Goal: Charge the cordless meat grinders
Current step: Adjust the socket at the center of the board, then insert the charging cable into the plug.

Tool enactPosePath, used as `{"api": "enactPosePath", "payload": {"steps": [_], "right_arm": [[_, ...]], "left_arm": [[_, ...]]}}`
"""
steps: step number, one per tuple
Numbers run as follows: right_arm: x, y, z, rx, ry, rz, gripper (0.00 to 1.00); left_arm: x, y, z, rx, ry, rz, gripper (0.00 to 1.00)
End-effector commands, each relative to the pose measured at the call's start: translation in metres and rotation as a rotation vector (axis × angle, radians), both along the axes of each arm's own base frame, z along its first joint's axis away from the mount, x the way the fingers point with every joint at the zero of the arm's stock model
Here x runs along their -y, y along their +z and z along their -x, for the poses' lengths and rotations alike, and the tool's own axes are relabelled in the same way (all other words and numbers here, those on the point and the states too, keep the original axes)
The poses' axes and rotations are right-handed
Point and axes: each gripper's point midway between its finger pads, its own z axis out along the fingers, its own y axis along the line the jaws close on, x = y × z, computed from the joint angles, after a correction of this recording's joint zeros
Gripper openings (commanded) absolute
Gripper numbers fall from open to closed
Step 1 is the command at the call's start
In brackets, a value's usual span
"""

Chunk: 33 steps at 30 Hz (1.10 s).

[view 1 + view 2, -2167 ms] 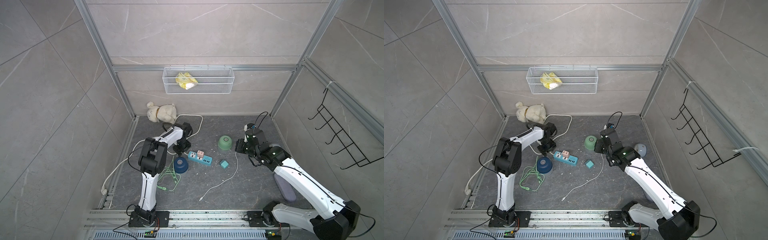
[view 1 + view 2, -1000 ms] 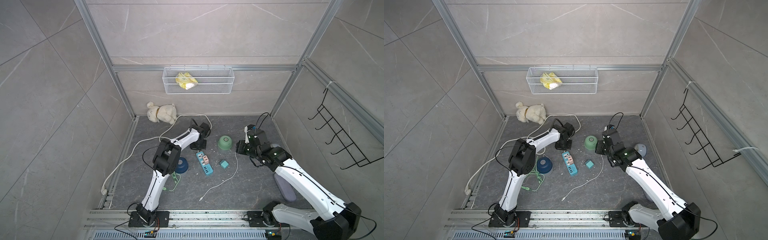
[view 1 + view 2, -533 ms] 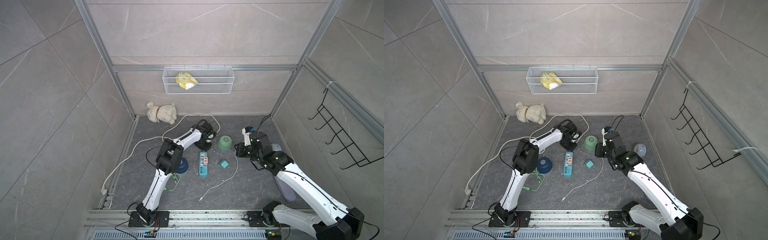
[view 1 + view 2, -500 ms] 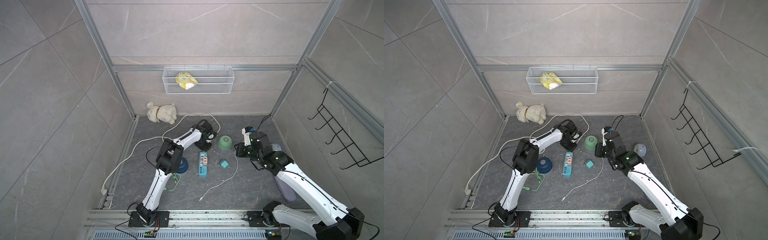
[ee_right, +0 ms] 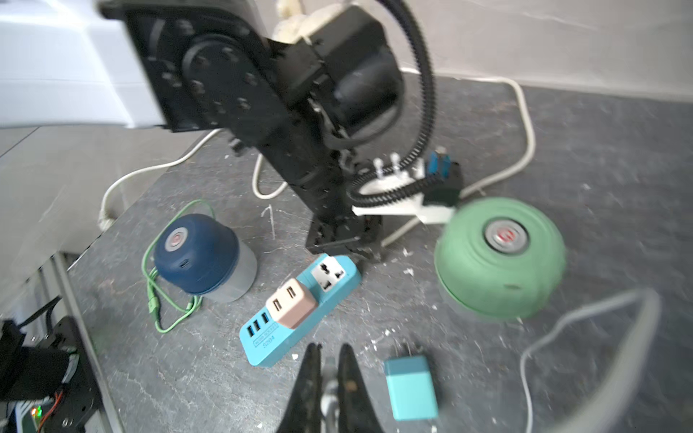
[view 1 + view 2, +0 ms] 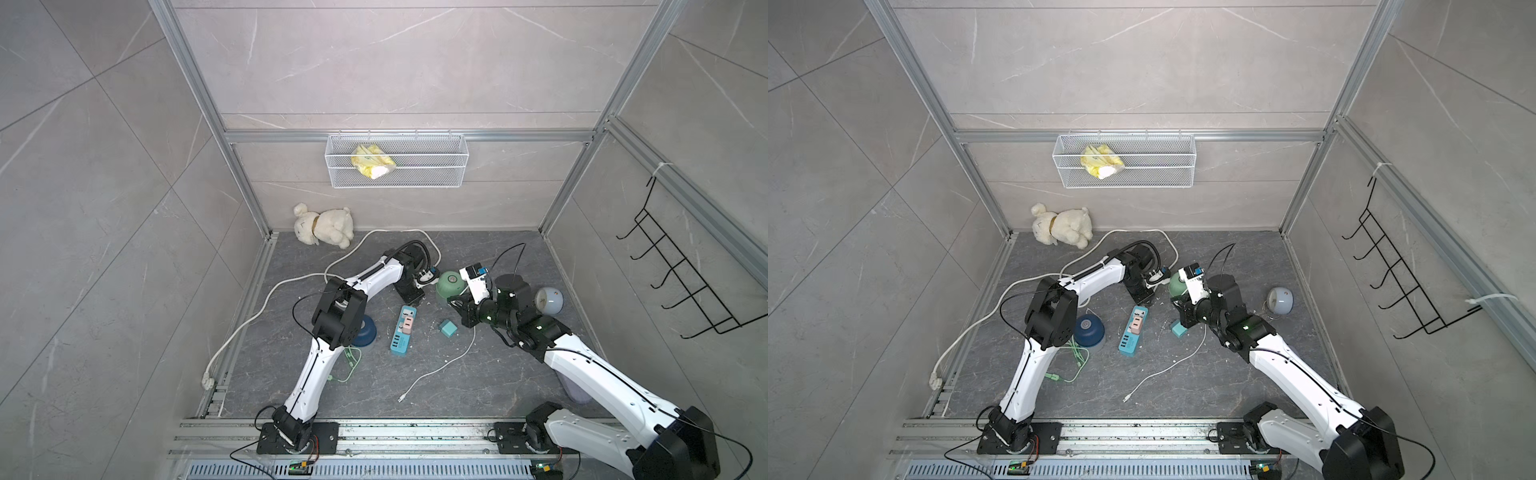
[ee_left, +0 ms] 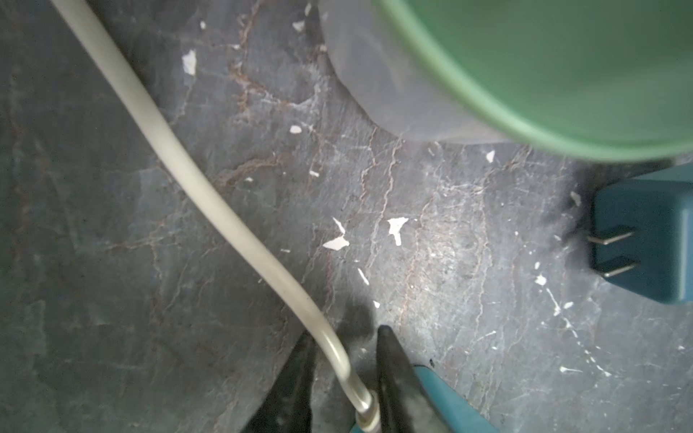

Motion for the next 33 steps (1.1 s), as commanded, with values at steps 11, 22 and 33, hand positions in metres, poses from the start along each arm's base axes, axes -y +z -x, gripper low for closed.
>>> {"api": "enactPosePath", "payload": {"steps": [11, 22, 33], "right_arm": [[-0.052, 0.019, 0.032, 0.356, 0.610, 0.084, 0.00], [-0.088, -0.052, 0.011, 0.271, 0.752, 0.263, 0.00], [-0.114, -0.099, 0.005, 0.254, 0.806, 0.311, 0.00]], "left_arm": [[-0.001, 0.145, -0.034, 0.285, 0.178, 0.423, 0.56], [-0.155, 0.218, -0.049, 0.658, 1.045, 0.523, 0.54], [-0.226, 0.219, 0.011, 0.688, 1.319, 0.603, 0.58]]}}
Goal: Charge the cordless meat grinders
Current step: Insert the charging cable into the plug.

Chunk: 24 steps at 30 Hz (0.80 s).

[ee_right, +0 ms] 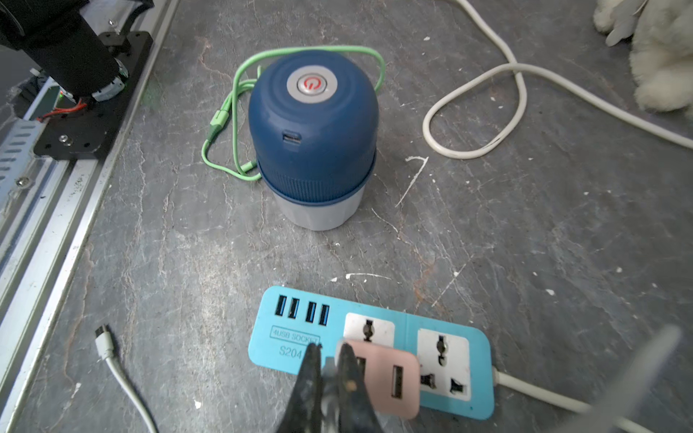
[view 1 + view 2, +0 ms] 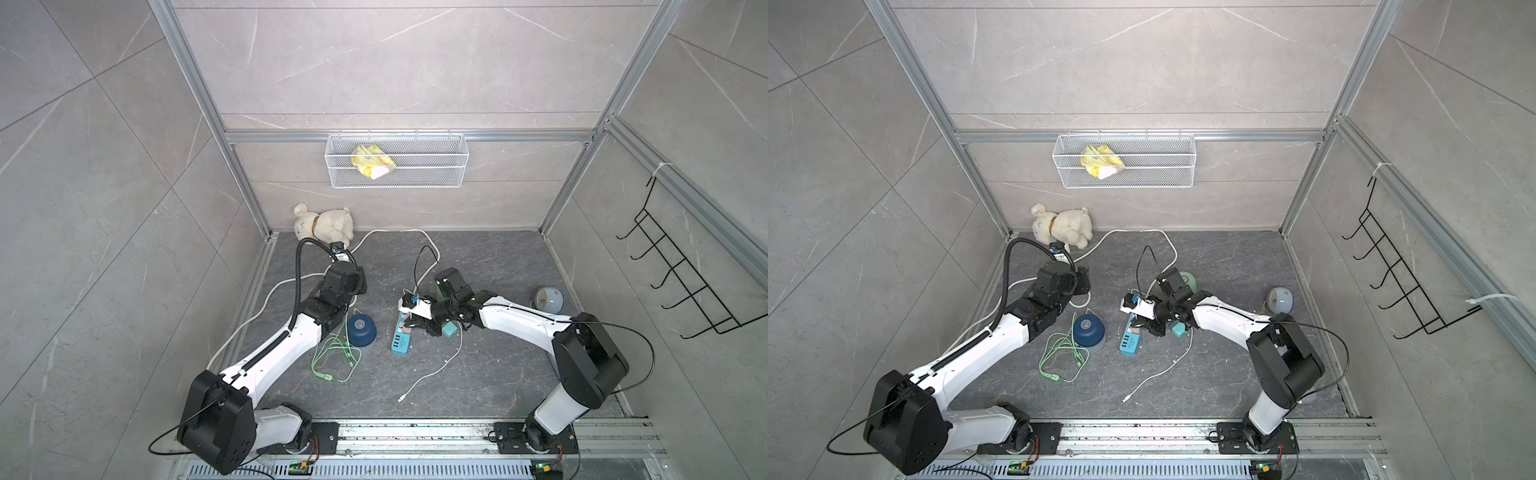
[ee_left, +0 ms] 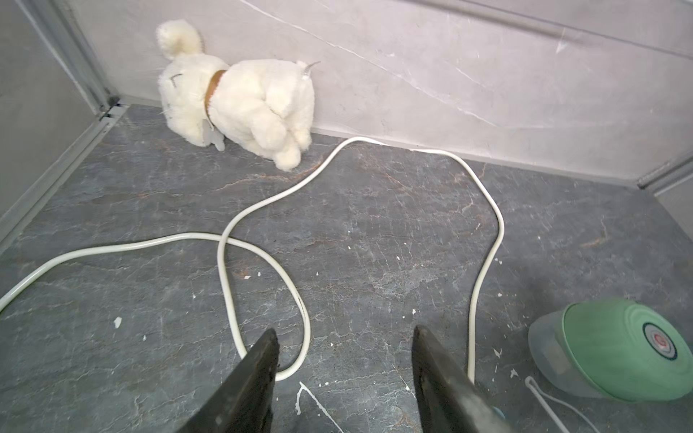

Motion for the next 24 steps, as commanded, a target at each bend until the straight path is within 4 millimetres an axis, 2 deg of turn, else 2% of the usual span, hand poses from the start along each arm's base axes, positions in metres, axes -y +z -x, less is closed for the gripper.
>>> {"api": "enactPosePath", "payload": {"steps": [1, 8, 14, 20, 24], "right_arm": [[-0.007, 0.004, -0.012, 0.059, 0.009, -0.004, 0.00], [-0.003, 0.001, -0.015, 0.054, -0.012, 0.036, 0.00], [-0.004, 0.022, -0.005, 0.017, -0.005, -0.003, 0.00], [0.007, 0.016, -0.015, 0.068, -0.016, 0.074, 0.00], [0.007, 0.019, -0.019, 0.090, -0.016, 0.073, 0.00]], "left_arm": [[-0.021, 0.019, 0.004, 0.068, 0.115, 0.057, 0.58], [-0.026, 0.016, 0.008, 0.058, 0.127, 0.042, 0.58], [-0.026, 0.021, 0.008, 0.067, 0.126, 0.042, 0.58], [-0.027, 0.021, 0.010, 0.066, 0.127, 0.041, 0.58], [-0.028, 0.020, 0.012, 0.064, 0.125, 0.037, 0.58]]}}
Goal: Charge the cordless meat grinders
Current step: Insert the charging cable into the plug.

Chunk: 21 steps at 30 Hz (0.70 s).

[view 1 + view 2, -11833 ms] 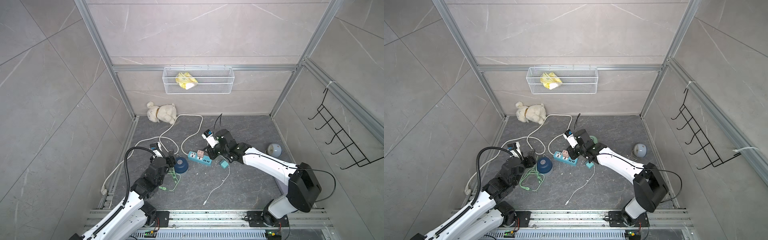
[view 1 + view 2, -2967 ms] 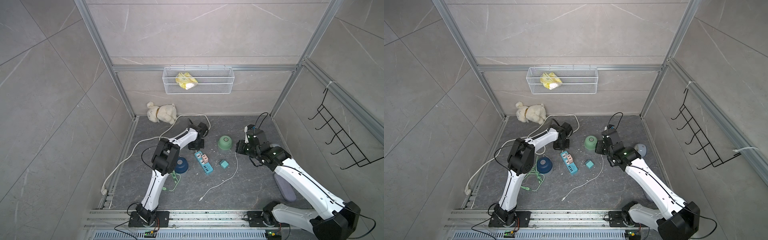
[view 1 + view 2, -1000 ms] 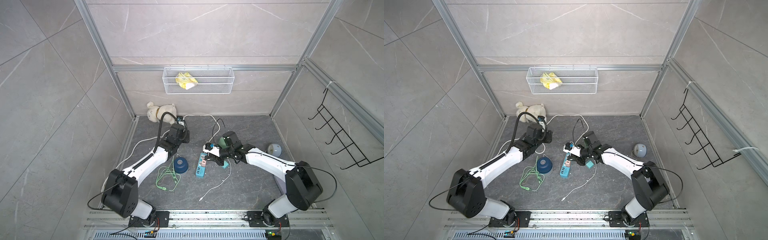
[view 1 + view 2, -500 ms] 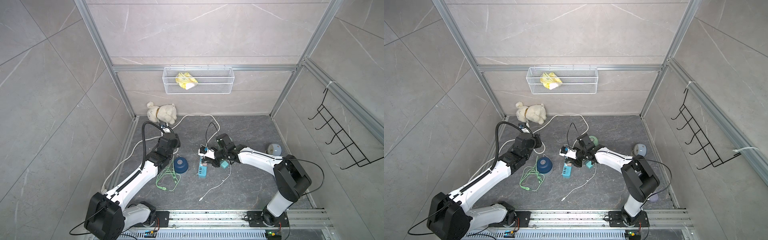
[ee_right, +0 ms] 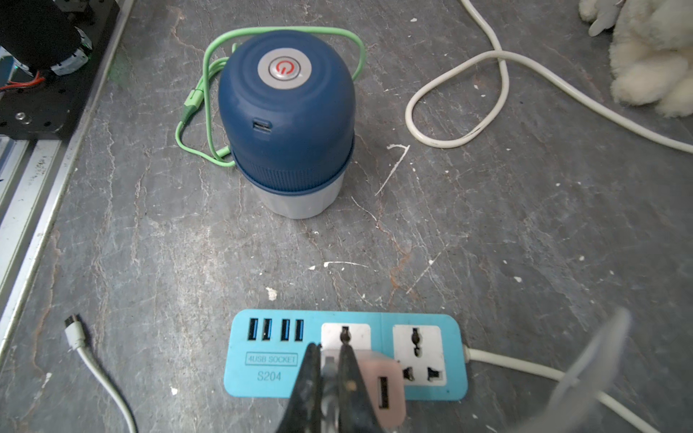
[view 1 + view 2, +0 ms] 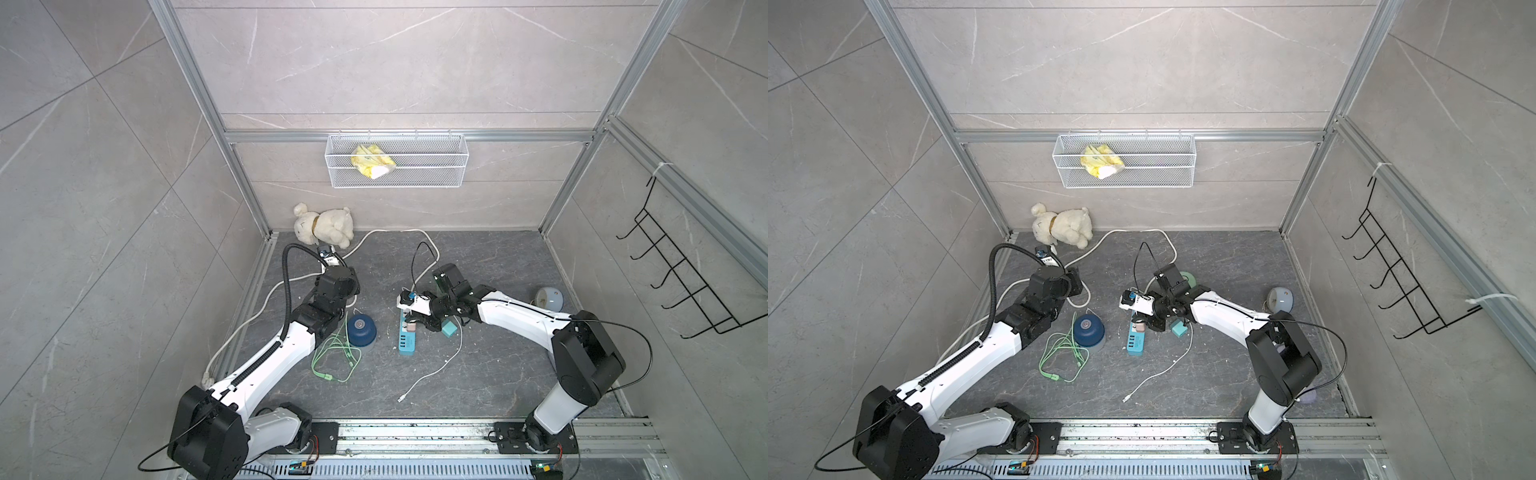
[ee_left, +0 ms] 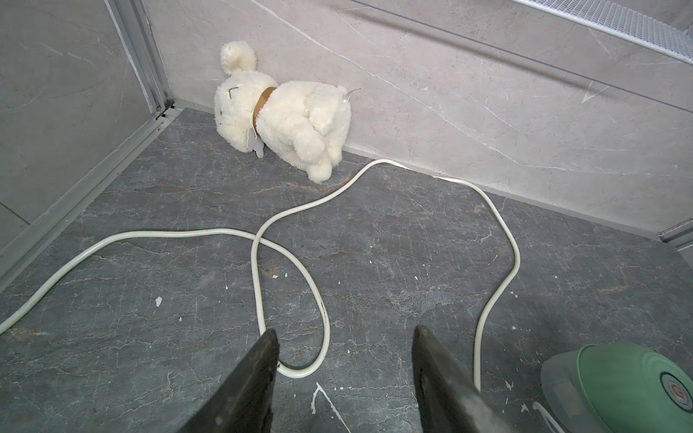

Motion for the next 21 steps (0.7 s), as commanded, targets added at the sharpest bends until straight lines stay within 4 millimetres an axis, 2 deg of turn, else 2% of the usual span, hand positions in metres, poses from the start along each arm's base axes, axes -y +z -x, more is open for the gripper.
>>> {"api": "enactPosePath", "payload": {"steps": [1, 7, 21], "right_arm": [[0.003, 0.010, -0.006, 0.039, 0.006, 0.017, 0.00], [0.008, -0.003, -0.008, 0.043, 0.014, 0.073, 0.00], [0.010, -0.017, -0.004, 0.010, 0.030, 0.108, 0.00]], "left_arm": [[-0.009, 0.011, 0.004, 0.029, 0.029, 0.012, 0.58], [-0.010, 0.010, 0.006, 0.031, 0.034, 0.010, 0.58], [-0.011, 0.008, 0.005, 0.026, 0.037, 0.006, 0.58]]}}
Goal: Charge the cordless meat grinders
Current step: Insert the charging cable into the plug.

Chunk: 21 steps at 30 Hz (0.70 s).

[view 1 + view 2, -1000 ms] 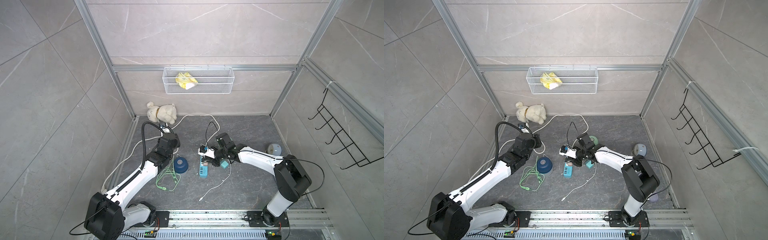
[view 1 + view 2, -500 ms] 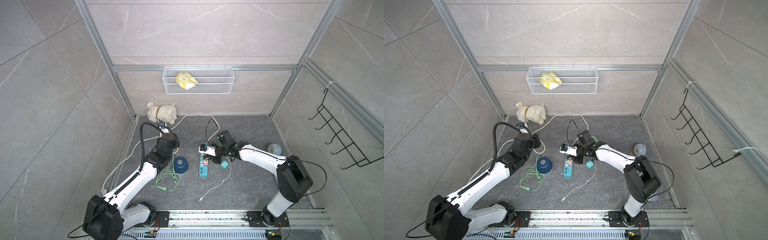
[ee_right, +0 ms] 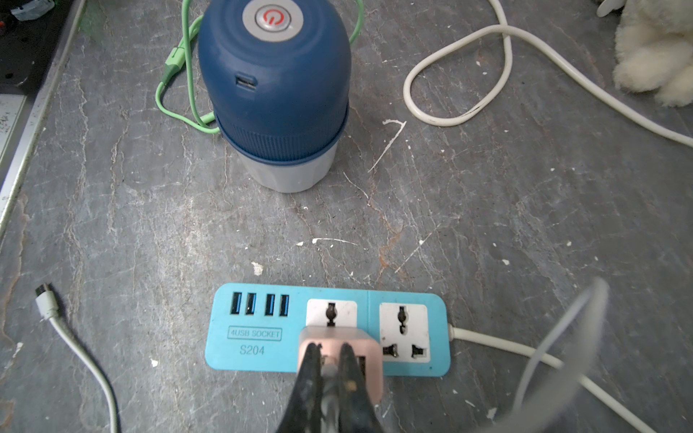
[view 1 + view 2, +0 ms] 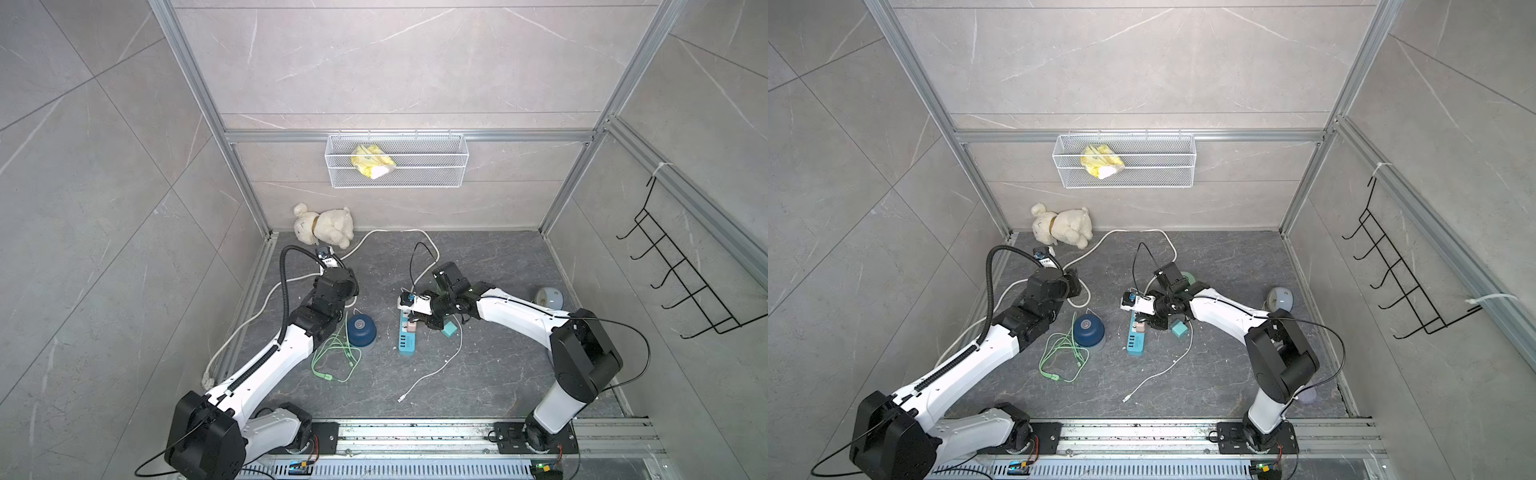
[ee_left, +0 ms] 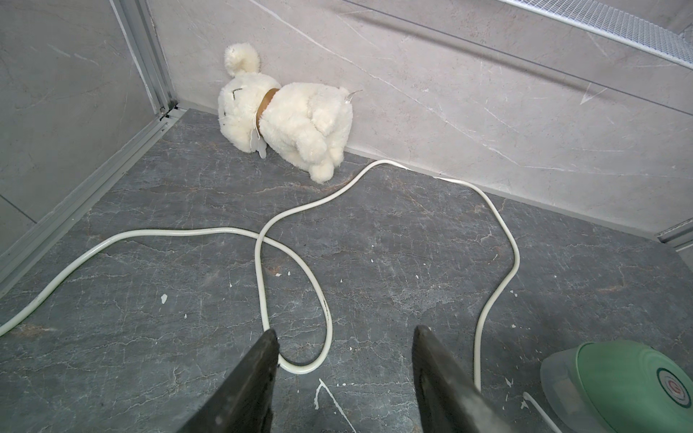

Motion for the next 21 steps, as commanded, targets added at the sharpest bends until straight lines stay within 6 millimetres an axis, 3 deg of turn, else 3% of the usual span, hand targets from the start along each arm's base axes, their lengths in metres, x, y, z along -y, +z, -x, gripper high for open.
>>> {"api": "enactPosePath", "payload": {"steps": [1, 15, 21], "right_arm": [[0.001, -0.008, 0.001, -0.023, 0.012, 0.035, 0.00], [0.002, -0.005, 0.017, -0.108, 0.038, 0.050, 0.00], [0.002, -0.013, 0.010, -0.100, 0.015, 0.069, 0.00]], "left_arm": [[-0.007, 0.008, 0.000, 0.025, 0.032, 0.008, 0.58], [-0.006, 0.008, -0.002, 0.022, 0.029, 0.005, 0.59], [-0.006, 0.009, -0.001, 0.024, 0.027, 0.001, 0.59]]}}
